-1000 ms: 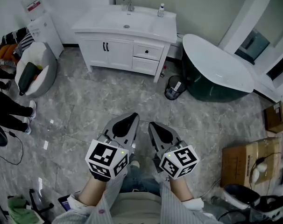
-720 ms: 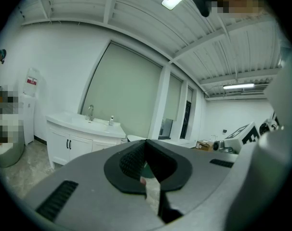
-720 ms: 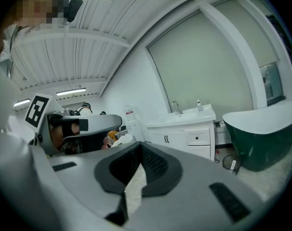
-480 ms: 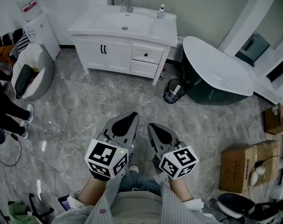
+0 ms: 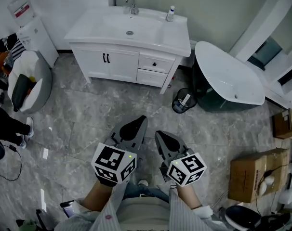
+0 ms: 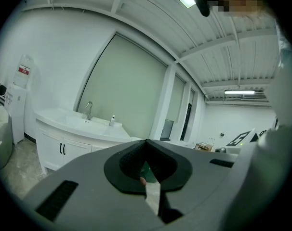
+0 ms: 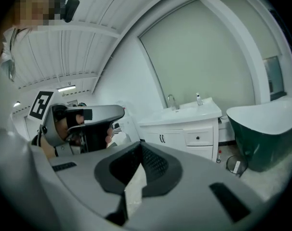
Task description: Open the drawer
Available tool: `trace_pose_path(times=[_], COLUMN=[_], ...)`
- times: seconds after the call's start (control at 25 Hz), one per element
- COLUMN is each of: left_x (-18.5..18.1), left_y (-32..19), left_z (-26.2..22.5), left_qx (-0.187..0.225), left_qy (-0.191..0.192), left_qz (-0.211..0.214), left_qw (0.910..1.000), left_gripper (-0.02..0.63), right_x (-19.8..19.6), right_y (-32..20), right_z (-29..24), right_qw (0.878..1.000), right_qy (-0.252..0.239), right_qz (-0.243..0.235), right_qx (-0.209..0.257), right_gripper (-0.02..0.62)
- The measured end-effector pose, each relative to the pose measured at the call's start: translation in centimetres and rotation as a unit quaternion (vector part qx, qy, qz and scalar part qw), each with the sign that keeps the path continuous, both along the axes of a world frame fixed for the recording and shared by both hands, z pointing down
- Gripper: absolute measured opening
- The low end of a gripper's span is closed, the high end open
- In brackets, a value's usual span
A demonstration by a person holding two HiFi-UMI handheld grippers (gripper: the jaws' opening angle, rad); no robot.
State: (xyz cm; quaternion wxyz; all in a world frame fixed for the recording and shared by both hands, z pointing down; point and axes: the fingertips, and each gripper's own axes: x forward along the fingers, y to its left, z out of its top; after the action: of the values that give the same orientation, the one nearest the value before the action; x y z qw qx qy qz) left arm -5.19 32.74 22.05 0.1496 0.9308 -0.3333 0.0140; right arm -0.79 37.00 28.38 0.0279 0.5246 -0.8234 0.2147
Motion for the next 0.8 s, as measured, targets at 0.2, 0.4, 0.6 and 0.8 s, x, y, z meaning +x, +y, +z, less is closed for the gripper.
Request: trace_pose_path(times=[0.2, 0.4, 0.6, 0.8], left_x=[-1.2, -2.1, -3.0, -4.0], left_y=[-4.9, -8.6, -11.0, -12.1], left_z=[0.1, 0.3, 0.5, 1.0], left_qx=[0.0, 0.004, 0.003, -0.005], left_qy=[-0.003, -0.007, -0.01, -0.012], left_qz=[0.005, 0.014, 0.02, 0.017], left_qw=[1.0, 0.9999, 0.9997, 0.9998], left_gripper=[0.017, 0.017, 0.017, 0.017], right_x=[-0.9, -0.9, -1.0, -1.3], right_y=[-4.5, -8.1, -10.5, -11.4], right_z=[0.2, 0.5, 0.7, 1.1], right_qw=[1.0, 0.999, 0.998, 0.998], right_qy=[-0.002, -0.002, -0.007, -0.01], right_qz=[0.013, 0.038, 0.057, 0.063], right_qx=[-0.003, -0.001, -0.002, -0.012], right_gripper=[0.008, 0.008, 0.008, 0.008])
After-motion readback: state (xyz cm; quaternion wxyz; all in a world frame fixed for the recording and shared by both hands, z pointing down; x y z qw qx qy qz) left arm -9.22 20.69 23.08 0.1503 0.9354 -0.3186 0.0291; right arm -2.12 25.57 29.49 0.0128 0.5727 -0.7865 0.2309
